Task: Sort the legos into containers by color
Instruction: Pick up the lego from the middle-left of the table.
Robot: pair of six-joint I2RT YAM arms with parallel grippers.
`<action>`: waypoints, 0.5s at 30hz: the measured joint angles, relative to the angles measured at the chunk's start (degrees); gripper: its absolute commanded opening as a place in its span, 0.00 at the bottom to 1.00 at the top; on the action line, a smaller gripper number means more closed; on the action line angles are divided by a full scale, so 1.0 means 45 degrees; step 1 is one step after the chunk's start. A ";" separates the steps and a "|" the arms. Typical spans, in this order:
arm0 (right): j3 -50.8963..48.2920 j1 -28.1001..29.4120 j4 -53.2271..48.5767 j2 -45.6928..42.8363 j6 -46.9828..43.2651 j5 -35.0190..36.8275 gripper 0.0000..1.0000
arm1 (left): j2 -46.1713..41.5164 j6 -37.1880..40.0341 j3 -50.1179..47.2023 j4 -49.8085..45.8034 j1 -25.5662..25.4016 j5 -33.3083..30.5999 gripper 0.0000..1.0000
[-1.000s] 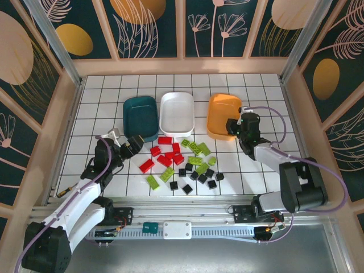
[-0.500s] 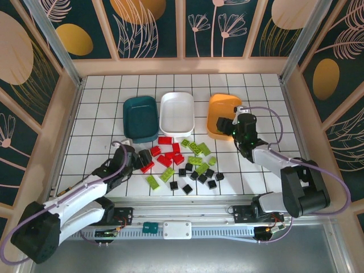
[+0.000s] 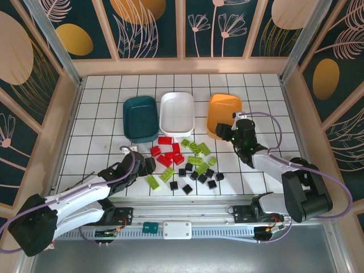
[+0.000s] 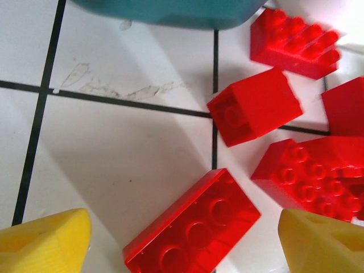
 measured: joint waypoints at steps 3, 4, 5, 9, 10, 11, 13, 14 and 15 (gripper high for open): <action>-0.0092 0.0000 -0.0005 -0.0024 0.0083 0.0015 0.57 | 0.0908 0.0209 0.0296 -0.0039 -0.0175 -0.0369 0.85; -0.0097 0.0005 -0.0010 -0.0034 0.0083 0.0039 0.58 | 0.1239 0.0267 0.0447 -0.0034 -0.0219 -0.0481 0.84; -0.0102 0.0005 -0.0010 -0.0063 0.0083 0.0053 0.57 | 0.1564 0.0321 0.0597 0.0005 -0.0248 -0.0568 0.84; -0.0117 0.0005 -0.0010 -0.0296 0.0083 0.0087 0.58 | 0.2370 0.0466 0.0957 0.0345 -0.0398 -0.0763 0.74; -0.0117 0.0010 -0.0010 -0.0369 0.0083 0.0092 0.58 | 0.2526 0.0457 0.1005 0.0457 -0.0481 -0.0782 0.73; -0.0117 0.0015 -0.0010 -0.0418 0.0083 0.0092 0.58 | 0.2623 0.0466 0.1035 0.0520 -0.0568 -0.0806 0.72; -0.0117 0.0024 -0.0010 -0.0491 0.0083 0.0092 0.58 | 0.2807 0.0457 0.1049 0.0597 -0.0840 -0.0806 0.69; -0.0117 0.0024 -0.0010 -0.0505 0.0078 0.0097 0.58 | 0.2875 0.0432 0.1044 0.0578 -0.0967 -0.0806 0.68; -0.0117 0.0024 -0.0010 -0.0520 0.0078 0.0097 0.58 | 0.2963 0.0389 0.1044 0.0578 -0.1122 -0.0801 0.65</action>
